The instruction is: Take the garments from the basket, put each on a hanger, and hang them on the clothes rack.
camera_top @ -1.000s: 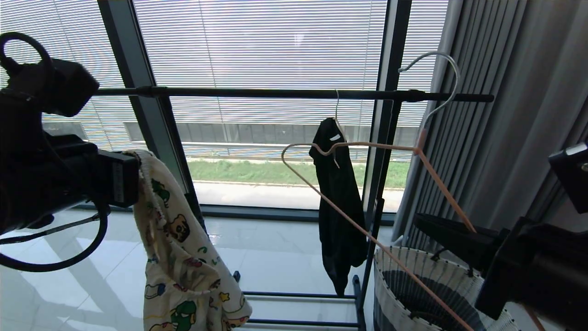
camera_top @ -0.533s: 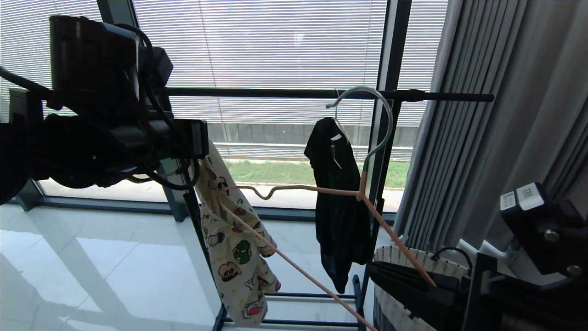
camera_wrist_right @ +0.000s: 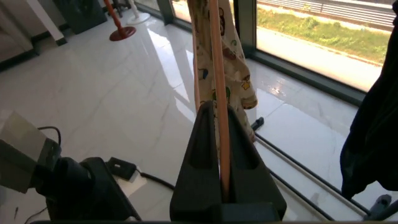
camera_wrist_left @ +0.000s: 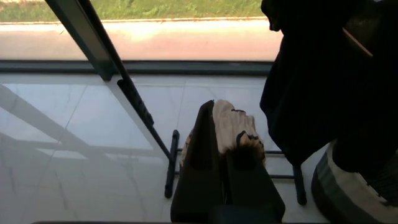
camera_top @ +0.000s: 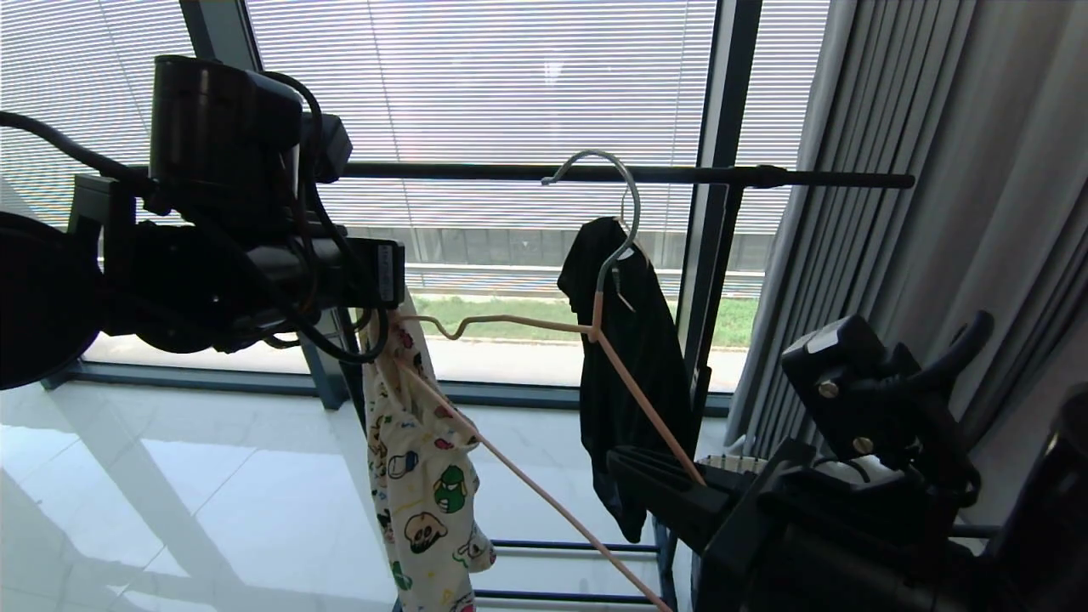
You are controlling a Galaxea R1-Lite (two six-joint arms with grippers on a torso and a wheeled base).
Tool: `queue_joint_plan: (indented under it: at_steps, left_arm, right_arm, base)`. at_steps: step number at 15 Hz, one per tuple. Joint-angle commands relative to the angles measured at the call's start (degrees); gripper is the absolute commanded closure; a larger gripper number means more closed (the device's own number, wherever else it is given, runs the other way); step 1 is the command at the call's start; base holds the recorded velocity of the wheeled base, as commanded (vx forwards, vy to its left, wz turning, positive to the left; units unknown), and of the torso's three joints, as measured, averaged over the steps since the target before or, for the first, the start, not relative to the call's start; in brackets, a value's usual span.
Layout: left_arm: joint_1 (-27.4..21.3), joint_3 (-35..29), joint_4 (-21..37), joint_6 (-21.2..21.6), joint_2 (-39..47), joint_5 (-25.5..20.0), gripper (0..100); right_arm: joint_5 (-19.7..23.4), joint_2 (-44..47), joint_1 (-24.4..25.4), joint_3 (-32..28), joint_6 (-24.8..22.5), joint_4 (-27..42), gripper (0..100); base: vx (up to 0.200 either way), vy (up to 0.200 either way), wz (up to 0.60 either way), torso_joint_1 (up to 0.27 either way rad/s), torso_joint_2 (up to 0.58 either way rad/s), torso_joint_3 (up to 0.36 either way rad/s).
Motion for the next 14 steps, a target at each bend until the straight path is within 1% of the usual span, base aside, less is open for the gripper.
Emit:
queue_joint_plan:
  at_steps: [1, 3, 5, 7, 10, 11, 13, 14]
  left_arm:
    - [0.13, -0.22, 0.0, -0.02, -0.08, 0.23, 100]
    - [0.22, -0.22, 0.0, -0.02, 0.01, 2.34, 100]
    - [0.22, -0.04, 0.0, -0.02, 0.01, 2.34, 100]
    - [-0.75, -0.04, 0.0, -0.02, 0.63, 2.34, 100]
    - [-1.01, -0.57, 0.0, -0.19, 1.06, 2.34, 100]
    - [-1.1, -0.57, 0.0, -0.28, 0.98, 2.34, 100]
    - [-1.8, -0.66, 0.0, -2.13, 0.89, 2.34, 100]
    - [-3.82, -0.66, 0.09, -4.24, 0.36, 2.34, 100]
  right_arm:
    - [-0.8, 2.72, -1.34, -1.52, -0.06, -0.07, 100]
    - [-0.89, 2.8, -2.3, -2.58, -0.32, -0.07, 100]
    - [-0.89, 3.24, -2.83, -3.89, -0.32, -0.07, 100]
    - [-1.06, 4.83, -2.92, -6.62, -0.41, -0.07, 100]
    - [-4.31, 9.04, -4.24, -9.52, -0.5, -0.07, 100]
    - [-4.4, 10.19, -4.33, -10.57, -0.5, -0.07, 100]
    - [-4.4, 12.03, -4.59, -12.16, -0.58, -0.07, 100]
    - [-4.4, 13.53, -4.77, -13.65, -0.58, -0.07, 100]
  base:
    - [0.0, 0.0, 0.0, 0.0, 0.0, 0.0]
    - [0.0, 0.0, 0.0, 0.0, 0.0, 0.0]
    - [0.0, 0.0, 0.0, 0.0, 0.0, 0.0]
    - [0.0, 0.0, 0.0, 0.0, 0.0, 0.0]
    - [0.0, 0.0, 0.0, 0.0, 0.0, 0.0]
    - [0.0, 0.0, 0.0, 0.0, 0.0, 0.0]
    - [0.0, 0.0, 0.0, 0.0, 0.0, 0.0]
    - [0.0, 0.0, 0.0, 0.0, 0.0, 0.0]
